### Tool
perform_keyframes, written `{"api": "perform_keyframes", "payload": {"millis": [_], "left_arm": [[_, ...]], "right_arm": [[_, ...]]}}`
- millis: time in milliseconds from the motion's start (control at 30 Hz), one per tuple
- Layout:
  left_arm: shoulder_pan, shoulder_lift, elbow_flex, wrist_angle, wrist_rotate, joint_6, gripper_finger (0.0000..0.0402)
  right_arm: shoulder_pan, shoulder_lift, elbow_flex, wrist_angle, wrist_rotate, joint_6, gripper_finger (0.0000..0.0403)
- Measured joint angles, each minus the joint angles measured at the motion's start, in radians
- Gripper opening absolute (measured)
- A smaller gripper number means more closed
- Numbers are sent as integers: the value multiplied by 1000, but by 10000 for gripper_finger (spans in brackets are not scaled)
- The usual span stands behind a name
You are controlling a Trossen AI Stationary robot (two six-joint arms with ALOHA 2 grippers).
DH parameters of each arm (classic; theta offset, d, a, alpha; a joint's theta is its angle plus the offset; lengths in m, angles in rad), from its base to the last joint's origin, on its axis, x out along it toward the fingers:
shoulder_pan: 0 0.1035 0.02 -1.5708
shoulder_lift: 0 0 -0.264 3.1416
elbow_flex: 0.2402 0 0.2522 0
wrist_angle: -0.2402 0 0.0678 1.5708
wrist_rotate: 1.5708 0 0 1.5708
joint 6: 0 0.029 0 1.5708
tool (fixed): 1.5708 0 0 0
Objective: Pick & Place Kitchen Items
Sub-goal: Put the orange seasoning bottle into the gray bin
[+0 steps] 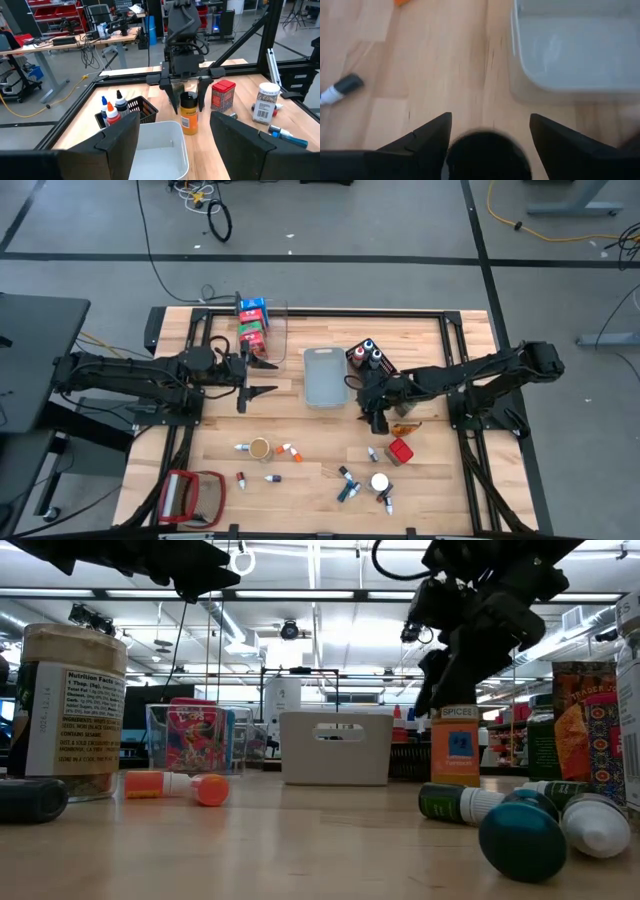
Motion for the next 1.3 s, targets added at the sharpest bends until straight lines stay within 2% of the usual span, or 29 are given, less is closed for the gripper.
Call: {"api": "perform_keyframes", "payload": {"millis": [133,367,633,733,867,1000,1200,1300], "left_arm": [[0,0,0,-2,0,0,252],[0,0,0,-3,-3,0,252],[0,0,0,-3,-78,0,252],[0,0,0,-3,-78,0,252],[0,0,0,-3,-78,0,252],[0,0,0,-3,-77,0,252],[0,0,0,-3,-76,0,252],[0,0,0,-3,-75,0,252]], "right_arm": [[0,0,0,-33,-5,13,266],[0,-1,0,-27,-8,17,209],[0,0,0,12,-9,106,217],[-3,0,0,82,-9,46,224],[-11,0,0,148,-57,20,209],[-11,0,0,156,-69,25,203],[-11,0,0,157,-69,-17,225],[-11,0,0,159,-69,-16,216]]}}
